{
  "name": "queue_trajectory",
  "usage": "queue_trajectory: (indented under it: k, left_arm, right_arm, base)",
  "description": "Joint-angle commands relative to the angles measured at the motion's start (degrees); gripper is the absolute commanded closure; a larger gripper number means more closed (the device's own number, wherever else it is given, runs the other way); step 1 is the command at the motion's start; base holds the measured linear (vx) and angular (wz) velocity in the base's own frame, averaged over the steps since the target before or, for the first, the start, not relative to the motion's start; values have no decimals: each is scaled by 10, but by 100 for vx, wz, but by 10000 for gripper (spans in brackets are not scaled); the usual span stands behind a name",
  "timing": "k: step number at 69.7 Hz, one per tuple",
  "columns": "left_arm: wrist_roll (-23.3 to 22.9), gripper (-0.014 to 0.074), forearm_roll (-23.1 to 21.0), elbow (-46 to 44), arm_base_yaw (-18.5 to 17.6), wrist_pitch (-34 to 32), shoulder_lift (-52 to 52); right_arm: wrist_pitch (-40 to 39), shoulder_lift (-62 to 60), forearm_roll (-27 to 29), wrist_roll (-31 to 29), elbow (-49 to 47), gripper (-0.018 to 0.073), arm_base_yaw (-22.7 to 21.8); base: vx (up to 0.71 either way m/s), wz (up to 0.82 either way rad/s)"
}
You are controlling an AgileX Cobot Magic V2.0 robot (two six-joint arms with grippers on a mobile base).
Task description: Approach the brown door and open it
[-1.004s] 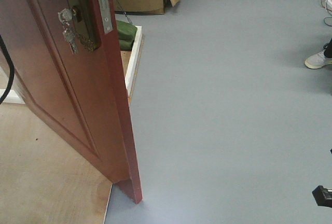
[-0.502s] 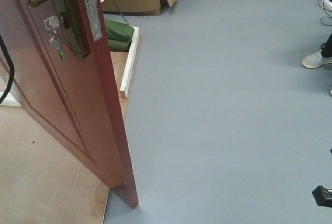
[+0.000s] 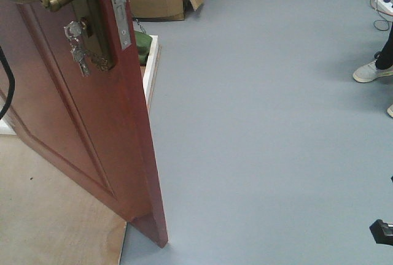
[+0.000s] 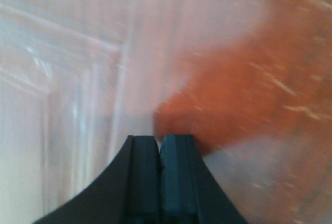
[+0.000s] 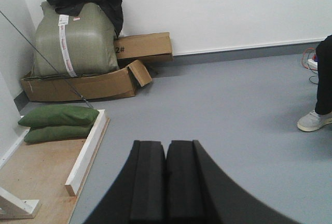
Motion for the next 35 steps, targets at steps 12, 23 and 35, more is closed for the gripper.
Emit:
queue_trajectory:
  k: [12,23,35]
  left_arm:
    - [-3,586,-11,-15,-3,-45,-11]
    - [-3,586,-11,-15,-3,-45,-11]
    - [-3,586,-11,-15,-3,-45,-11]
  right_arm:
    - [-45,-5,-3,-5,1,559,0]
    - [-45,-5,-3,-5,1,559,0]
    - [-45,-5,-3,-5,1,559,0]
  base:
    - [13,-3]
    - [15,0]
    - [17,2]
